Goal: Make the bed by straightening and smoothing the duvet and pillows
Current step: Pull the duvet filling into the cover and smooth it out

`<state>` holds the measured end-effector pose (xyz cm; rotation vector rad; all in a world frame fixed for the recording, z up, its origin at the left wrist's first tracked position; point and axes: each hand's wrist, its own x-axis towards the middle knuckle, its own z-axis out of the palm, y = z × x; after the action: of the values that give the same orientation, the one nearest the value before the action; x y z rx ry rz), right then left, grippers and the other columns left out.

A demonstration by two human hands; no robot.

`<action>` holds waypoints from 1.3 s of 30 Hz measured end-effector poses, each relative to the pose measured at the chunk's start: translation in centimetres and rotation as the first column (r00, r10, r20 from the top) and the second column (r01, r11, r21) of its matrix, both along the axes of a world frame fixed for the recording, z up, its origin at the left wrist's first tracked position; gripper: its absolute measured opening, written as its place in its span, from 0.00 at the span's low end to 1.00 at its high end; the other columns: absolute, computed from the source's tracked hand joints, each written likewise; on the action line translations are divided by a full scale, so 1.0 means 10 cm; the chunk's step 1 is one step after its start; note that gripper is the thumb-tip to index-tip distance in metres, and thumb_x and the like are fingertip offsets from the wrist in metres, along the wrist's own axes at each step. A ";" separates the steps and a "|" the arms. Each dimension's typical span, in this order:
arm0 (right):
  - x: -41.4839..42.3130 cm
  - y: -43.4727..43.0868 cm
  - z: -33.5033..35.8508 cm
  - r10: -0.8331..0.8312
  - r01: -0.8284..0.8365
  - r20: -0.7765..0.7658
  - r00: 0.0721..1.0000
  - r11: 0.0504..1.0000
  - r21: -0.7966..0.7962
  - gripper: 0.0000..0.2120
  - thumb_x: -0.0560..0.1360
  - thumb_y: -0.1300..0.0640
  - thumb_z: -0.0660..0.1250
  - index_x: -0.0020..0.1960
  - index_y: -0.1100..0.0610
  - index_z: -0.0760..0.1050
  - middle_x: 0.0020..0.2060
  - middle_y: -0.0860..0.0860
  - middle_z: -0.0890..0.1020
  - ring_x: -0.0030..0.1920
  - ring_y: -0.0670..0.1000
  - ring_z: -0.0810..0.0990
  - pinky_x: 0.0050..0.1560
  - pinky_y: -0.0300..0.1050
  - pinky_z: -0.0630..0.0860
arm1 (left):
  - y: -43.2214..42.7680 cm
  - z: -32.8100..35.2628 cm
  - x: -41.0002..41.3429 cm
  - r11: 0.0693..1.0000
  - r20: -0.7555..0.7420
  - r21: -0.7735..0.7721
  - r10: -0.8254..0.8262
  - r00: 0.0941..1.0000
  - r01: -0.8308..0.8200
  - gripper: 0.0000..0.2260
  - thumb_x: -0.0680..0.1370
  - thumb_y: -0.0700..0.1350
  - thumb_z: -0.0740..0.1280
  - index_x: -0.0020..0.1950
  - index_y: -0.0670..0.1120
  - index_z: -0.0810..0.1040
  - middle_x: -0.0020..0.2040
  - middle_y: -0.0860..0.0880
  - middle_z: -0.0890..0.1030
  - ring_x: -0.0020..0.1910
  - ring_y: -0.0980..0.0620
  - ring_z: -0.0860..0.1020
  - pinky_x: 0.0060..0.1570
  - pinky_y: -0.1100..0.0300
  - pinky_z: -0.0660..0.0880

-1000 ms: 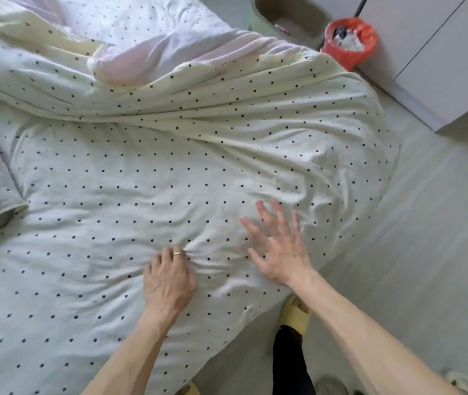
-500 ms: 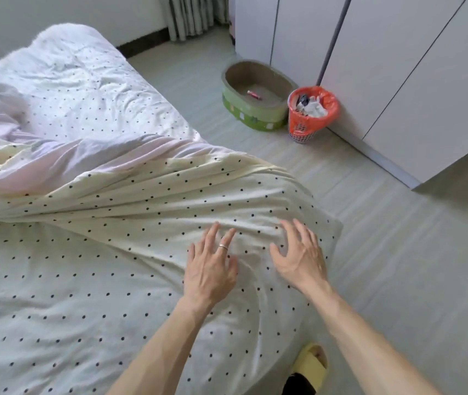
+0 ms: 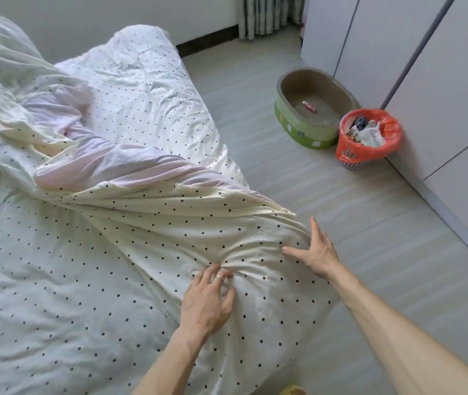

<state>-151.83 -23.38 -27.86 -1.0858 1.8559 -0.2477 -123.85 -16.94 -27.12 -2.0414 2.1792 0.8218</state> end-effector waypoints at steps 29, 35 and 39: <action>-0.84 0.93 -0.33 0.441 -0.572 -0.411 0.798 0.769 -0.286 0.40 0.78 0.44 0.62 0.84 0.50 0.48 0.83 0.59 0.45 0.82 0.63 0.46 0.79 0.64 0.52 | 0.80 -0.13 -1.37 0.875 0.201 0.058 0.461 0.864 -0.480 0.26 0.83 0.61 0.49 0.76 0.71 0.39 0.80 0.57 0.35 0.80 0.49 0.37 0.73 0.29 0.47; -0.70 0.78 -0.70 0.910 -0.949 -0.377 0.172 0.256 0.186 0.37 0.80 0.43 0.61 0.83 0.42 0.44 0.83 0.53 0.41 0.82 0.64 0.41 0.74 0.78 0.47 | 0.79 -0.33 -1.31 0.865 0.263 0.136 0.438 0.860 -0.482 0.28 0.82 0.57 0.54 0.78 0.69 0.44 0.82 0.57 0.39 0.81 0.46 0.42 0.72 0.32 0.57; -0.92 0.50 -0.64 0.975 -0.835 -0.178 0.133 0.207 0.509 0.33 0.82 0.47 0.54 0.84 0.48 0.45 0.83 0.54 0.46 0.82 0.64 0.42 0.76 0.74 0.44 | 0.53 -0.21 -1.33 0.831 0.325 0.215 0.434 0.840 -0.513 0.28 0.79 0.51 0.56 0.78 0.64 0.54 0.82 0.51 0.49 0.79 0.41 0.53 0.72 0.38 0.62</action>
<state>-161.02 -18.37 -34.26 -1.9931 1.1084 1.1450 -137.15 -11.69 -29.27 -2.3959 1.3235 0.7893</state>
